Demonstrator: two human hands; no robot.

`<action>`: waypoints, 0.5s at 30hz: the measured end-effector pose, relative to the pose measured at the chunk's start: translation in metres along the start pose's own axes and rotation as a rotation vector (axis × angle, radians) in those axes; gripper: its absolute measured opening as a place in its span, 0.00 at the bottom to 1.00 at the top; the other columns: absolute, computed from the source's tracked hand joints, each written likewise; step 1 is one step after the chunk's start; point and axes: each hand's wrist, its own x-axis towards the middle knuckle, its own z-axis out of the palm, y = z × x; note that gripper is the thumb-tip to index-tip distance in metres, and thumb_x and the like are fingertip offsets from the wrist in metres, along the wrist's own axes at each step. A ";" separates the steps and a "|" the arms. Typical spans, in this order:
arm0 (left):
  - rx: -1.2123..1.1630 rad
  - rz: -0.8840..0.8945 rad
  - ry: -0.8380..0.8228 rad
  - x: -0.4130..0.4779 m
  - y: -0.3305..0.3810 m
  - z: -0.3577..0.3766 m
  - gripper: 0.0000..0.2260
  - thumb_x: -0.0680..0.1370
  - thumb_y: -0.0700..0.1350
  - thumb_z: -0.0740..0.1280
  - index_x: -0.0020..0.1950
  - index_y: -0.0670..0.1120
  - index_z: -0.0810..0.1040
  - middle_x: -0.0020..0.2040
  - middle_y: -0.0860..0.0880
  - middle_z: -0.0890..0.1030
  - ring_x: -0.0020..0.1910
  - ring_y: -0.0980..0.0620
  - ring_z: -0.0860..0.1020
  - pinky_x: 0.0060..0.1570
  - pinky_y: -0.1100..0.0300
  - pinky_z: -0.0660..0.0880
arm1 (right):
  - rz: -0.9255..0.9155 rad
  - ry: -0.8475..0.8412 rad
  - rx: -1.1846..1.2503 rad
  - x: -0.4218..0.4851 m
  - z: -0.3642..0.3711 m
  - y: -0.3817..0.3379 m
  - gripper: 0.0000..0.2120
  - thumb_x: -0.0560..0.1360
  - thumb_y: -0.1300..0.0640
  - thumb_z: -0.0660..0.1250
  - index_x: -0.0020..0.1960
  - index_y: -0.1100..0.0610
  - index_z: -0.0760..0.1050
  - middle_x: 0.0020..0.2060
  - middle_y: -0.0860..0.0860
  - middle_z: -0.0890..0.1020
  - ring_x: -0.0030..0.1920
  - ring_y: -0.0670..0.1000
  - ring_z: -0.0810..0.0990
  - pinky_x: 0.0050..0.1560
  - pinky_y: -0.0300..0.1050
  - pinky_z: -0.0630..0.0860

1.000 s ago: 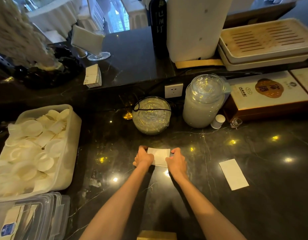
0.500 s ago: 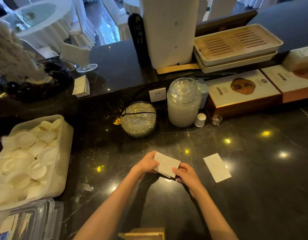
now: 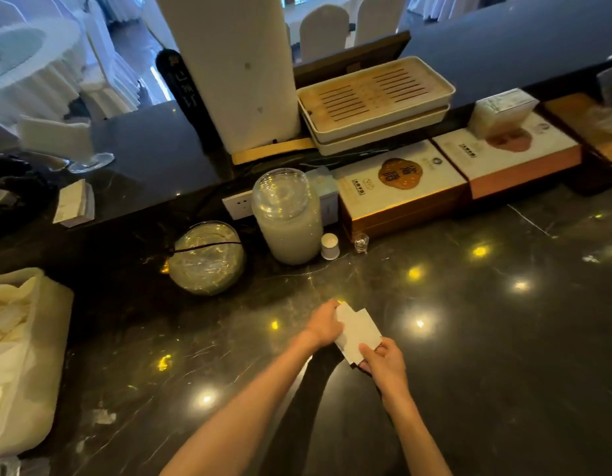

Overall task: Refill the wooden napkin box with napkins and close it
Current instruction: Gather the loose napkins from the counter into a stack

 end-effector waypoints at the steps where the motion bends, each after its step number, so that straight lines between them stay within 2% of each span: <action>1: 0.039 0.004 0.010 0.003 0.001 0.003 0.18 0.77 0.35 0.63 0.67 0.40 0.72 0.65 0.39 0.75 0.65 0.41 0.73 0.62 0.55 0.69 | -0.004 0.037 -0.050 0.002 0.002 0.002 0.14 0.74 0.60 0.71 0.58 0.59 0.73 0.49 0.56 0.83 0.47 0.55 0.84 0.50 0.53 0.83; 5: 0.253 -0.005 0.006 0.018 0.006 0.028 0.20 0.77 0.39 0.64 0.69 0.45 0.69 0.68 0.41 0.68 0.69 0.40 0.64 0.69 0.52 0.63 | -0.040 0.117 -0.165 0.009 -0.002 0.010 0.13 0.73 0.57 0.72 0.56 0.56 0.74 0.49 0.55 0.82 0.49 0.57 0.83 0.52 0.59 0.81; 7: 0.331 -0.033 0.024 0.024 0.006 0.038 0.22 0.76 0.41 0.67 0.70 0.46 0.68 0.68 0.42 0.67 0.69 0.40 0.64 0.68 0.52 0.63 | -0.072 0.139 -0.202 0.007 -0.003 0.008 0.11 0.73 0.57 0.71 0.54 0.56 0.74 0.47 0.54 0.82 0.48 0.56 0.83 0.49 0.56 0.81; 10: 0.249 -0.114 0.020 0.026 0.005 0.041 0.25 0.75 0.41 0.69 0.69 0.48 0.65 0.67 0.43 0.71 0.68 0.40 0.66 0.66 0.49 0.64 | -0.102 0.112 -0.254 0.006 -0.006 0.005 0.11 0.74 0.59 0.71 0.55 0.57 0.75 0.47 0.53 0.82 0.46 0.53 0.82 0.38 0.41 0.76; 11: 0.183 -0.151 0.008 0.024 0.002 0.041 0.25 0.74 0.40 0.69 0.69 0.48 0.65 0.66 0.43 0.72 0.68 0.41 0.66 0.66 0.49 0.65 | -0.102 0.091 -0.273 0.005 -0.008 0.004 0.12 0.74 0.60 0.71 0.55 0.56 0.74 0.48 0.53 0.82 0.46 0.52 0.82 0.38 0.39 0.76; 13: 0.083 -0.220 0.003 0.019 -0.008 0.038 0.25 0.74 0.39 0.70 0.68 0.47 0.65 0.65 0.43 0.73 0.68 0.41 0.67 0.66 0.50 0.67 | -0.125 0.036 -0.320 0.006 -0.011 0.006 0.12 0.74 0.60 0.71 0.56 0.55 0.73 0.50 0.52 0.81 0.48 0.51 0.81 0.42 0.42 0.80; 15: 0.071 -0.261 0.002 0.008 -0.020 0.038 0.26 0.73 0.40 0.72 0.68 0.45 0.67 0.66 0.43 0.72 0.68 0.42 0.68 0.66 0.51 0.69 | -0.173 -0.026 -0.412 0.004 -0.014 0.008 0.12 0.75 0.60 0.70 0.57 0.55 0.73 0.53 0.52 0.80 0.51 0.50 0.80 0.44 0.41 0.80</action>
